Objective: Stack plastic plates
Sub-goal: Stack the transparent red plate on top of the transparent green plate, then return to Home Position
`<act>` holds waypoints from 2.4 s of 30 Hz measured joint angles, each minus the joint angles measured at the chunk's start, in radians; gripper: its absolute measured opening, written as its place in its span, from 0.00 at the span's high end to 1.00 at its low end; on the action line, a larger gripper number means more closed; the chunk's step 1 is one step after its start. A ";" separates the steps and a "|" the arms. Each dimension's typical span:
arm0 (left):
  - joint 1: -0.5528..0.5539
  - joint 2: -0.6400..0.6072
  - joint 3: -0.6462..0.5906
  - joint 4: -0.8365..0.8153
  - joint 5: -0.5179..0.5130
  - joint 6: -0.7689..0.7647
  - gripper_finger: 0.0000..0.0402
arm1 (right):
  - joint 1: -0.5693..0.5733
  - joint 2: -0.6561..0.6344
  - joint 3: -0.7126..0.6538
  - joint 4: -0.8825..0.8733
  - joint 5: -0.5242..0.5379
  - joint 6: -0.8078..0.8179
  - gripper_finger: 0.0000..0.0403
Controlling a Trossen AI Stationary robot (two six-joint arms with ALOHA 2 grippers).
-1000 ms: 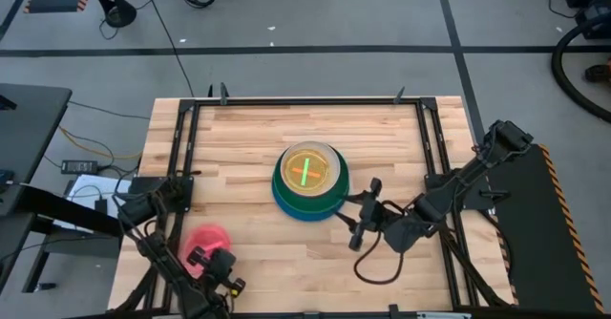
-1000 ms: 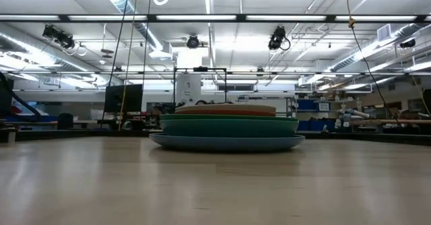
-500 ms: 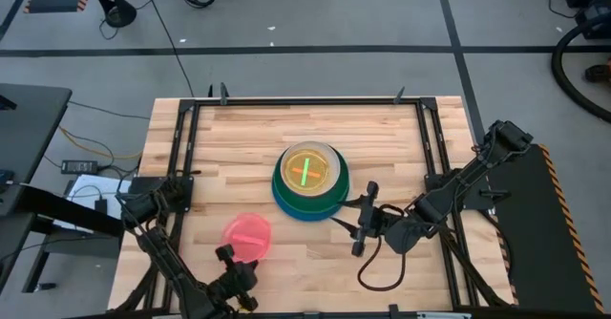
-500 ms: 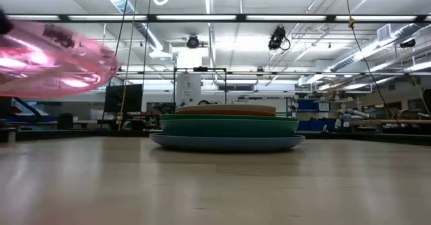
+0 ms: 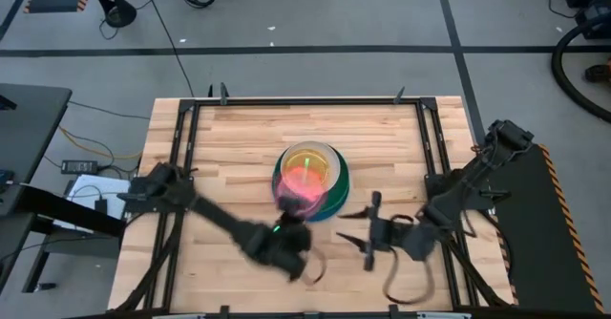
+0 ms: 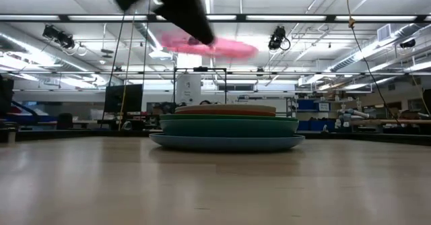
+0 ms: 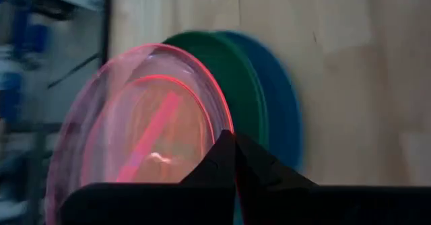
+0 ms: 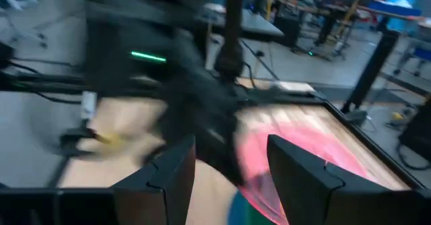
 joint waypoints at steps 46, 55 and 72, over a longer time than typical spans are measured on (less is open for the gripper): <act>0.330 -0.129 -0.200 0.335 0.310 0.111 0.60 | 0.024 -0.042 -0.001 -0.118 0.006 0.147 0.50; 0.391 -0.739 -0.756 0.751 0.390 0.072 0.55 | -0.280 -0.236 -0.345 0.093 -0.255 0.145 0.58; 0.840 -1.491 -1.278 1.013 0.958 0.139 0.61 | -0.904 -0.612 -0.570 0.205 -1.007 0.000 0.98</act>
